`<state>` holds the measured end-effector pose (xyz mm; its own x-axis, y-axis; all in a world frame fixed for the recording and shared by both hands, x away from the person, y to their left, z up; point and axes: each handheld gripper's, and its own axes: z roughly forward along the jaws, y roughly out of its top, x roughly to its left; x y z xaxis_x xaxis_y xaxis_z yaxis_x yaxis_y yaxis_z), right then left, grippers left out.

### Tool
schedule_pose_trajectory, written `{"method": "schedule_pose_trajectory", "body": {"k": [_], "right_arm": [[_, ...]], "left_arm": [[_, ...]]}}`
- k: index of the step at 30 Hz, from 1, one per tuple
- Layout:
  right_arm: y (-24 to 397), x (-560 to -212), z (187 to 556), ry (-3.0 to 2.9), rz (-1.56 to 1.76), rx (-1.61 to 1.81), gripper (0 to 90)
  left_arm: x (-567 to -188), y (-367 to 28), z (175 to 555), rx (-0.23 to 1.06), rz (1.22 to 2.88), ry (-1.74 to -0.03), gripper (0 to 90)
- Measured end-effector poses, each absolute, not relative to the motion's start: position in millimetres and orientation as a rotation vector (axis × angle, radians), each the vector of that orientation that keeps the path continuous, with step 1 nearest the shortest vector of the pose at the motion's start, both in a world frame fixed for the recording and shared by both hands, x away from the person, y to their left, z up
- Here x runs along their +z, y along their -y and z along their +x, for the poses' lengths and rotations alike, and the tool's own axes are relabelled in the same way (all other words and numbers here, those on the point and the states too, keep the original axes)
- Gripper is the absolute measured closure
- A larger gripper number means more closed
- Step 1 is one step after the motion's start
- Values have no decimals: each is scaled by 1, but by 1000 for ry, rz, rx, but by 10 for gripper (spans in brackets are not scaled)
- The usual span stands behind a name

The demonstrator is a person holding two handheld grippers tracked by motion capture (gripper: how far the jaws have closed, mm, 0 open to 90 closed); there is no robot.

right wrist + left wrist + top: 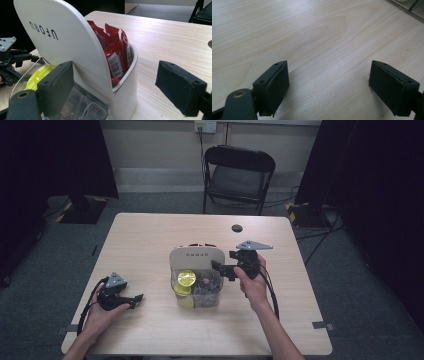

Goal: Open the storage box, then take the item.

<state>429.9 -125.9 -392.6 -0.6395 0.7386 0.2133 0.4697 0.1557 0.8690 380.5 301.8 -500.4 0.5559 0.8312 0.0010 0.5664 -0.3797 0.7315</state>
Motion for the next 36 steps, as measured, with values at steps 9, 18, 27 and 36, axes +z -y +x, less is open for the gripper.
{"method": "schedule_pose_trajectory", "body": {"k": [9,18,27,36], "right_arm": [[126,-393,430,-2174,1177,1480,143],[126,-392,430,-2172,1177,1483,142],[126,-392,431,-2181,1170,1474,142],[123,-392,432,-2189,1163,1479,142]], "left_arm": [[-488,-297,376,424,2033,-1099,184],[-476,-285,370,401,2008,-1028,185],[-462,-275,366,367,1984,-968,214],[-444,-261,362,324,1937,-914,241]]}}
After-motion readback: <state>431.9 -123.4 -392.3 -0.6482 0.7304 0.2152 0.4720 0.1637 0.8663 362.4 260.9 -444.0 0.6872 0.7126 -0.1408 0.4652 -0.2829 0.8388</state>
